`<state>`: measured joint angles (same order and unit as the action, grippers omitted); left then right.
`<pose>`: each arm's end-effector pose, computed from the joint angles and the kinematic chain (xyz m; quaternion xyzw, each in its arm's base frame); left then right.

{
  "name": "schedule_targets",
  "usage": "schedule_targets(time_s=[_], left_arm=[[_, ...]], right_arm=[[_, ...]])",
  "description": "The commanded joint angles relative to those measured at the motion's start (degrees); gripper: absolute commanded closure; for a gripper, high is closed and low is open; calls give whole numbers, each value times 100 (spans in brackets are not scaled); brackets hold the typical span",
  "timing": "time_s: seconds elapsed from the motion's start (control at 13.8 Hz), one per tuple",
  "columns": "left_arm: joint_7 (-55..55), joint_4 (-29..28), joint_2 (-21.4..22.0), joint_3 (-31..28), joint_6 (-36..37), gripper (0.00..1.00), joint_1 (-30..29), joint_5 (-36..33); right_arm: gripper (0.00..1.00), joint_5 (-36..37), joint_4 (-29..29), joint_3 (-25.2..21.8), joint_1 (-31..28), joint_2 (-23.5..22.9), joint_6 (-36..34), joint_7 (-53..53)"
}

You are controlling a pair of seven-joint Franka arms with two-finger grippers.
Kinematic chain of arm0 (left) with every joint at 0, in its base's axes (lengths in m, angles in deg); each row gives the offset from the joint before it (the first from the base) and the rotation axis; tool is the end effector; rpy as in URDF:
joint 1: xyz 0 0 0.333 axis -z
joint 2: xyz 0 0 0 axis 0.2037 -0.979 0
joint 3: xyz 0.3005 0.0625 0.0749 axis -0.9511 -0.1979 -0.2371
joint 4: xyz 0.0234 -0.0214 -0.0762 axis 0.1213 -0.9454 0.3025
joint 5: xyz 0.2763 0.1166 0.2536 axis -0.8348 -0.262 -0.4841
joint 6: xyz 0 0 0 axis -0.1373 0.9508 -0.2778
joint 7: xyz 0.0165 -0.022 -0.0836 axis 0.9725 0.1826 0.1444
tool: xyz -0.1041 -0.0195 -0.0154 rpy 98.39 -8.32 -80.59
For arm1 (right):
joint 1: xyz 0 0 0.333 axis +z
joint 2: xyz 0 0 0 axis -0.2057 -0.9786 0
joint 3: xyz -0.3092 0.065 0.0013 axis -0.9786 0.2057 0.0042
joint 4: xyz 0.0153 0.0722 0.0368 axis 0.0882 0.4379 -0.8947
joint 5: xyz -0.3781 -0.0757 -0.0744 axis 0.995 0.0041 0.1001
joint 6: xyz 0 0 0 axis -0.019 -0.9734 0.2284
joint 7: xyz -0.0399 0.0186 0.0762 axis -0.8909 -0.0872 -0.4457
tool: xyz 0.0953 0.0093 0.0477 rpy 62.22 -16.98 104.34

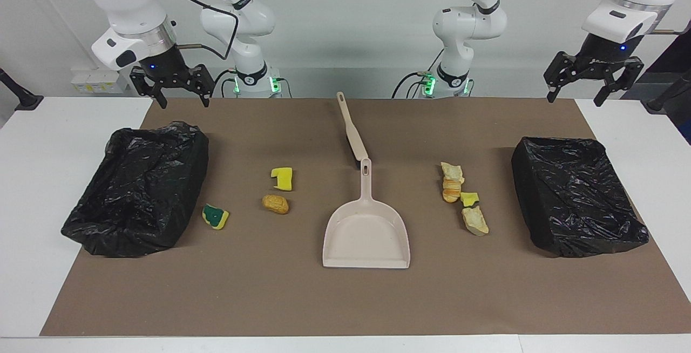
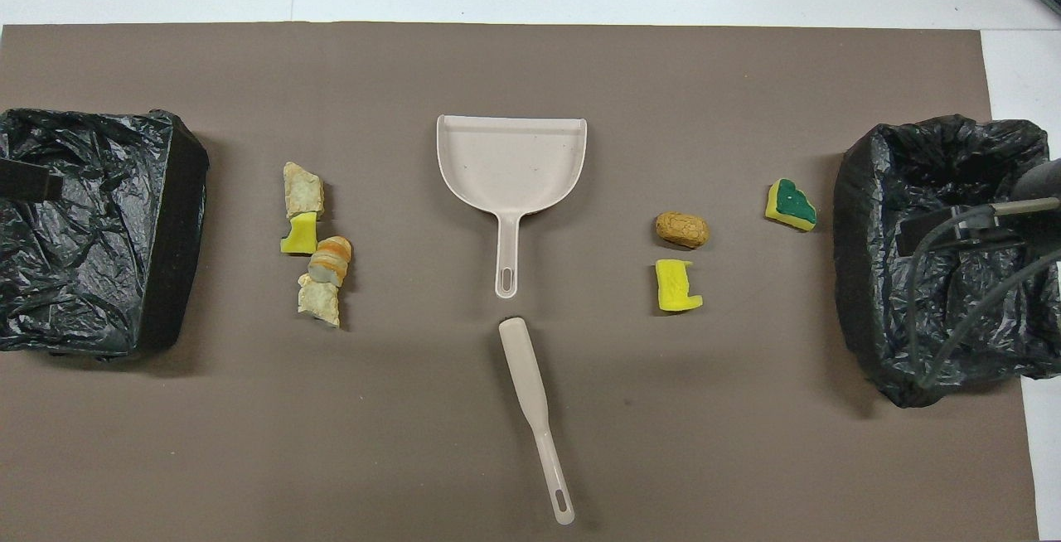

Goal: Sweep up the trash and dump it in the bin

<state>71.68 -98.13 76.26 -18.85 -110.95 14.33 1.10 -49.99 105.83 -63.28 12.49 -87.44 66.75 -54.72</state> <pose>0.5521 -0.0169 0.6887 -0.9923 0.1065 -0.0631 0.0101 0.5379 0.0061 0.6245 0.9996 0.0197 -0.0168 0.0069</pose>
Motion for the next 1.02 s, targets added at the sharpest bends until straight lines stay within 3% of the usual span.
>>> schedule_targets(time_s=[0.0, 0.58, 0.94], left_arm=[[84, -130, 134, 0, 30, 0, -12, -36], [93, -657, 424, 97, -84, 0, 146, 8], [434, -1385, 635, 106, -320, 0, 830, 8]], right_arm=[[0, -141, -32, -45, 26, 23, -82, -57], [0, -36, -32, -80, 35, 75, -293, -57], [0, 52, -111, -28, 61, 23, -748, -49]])
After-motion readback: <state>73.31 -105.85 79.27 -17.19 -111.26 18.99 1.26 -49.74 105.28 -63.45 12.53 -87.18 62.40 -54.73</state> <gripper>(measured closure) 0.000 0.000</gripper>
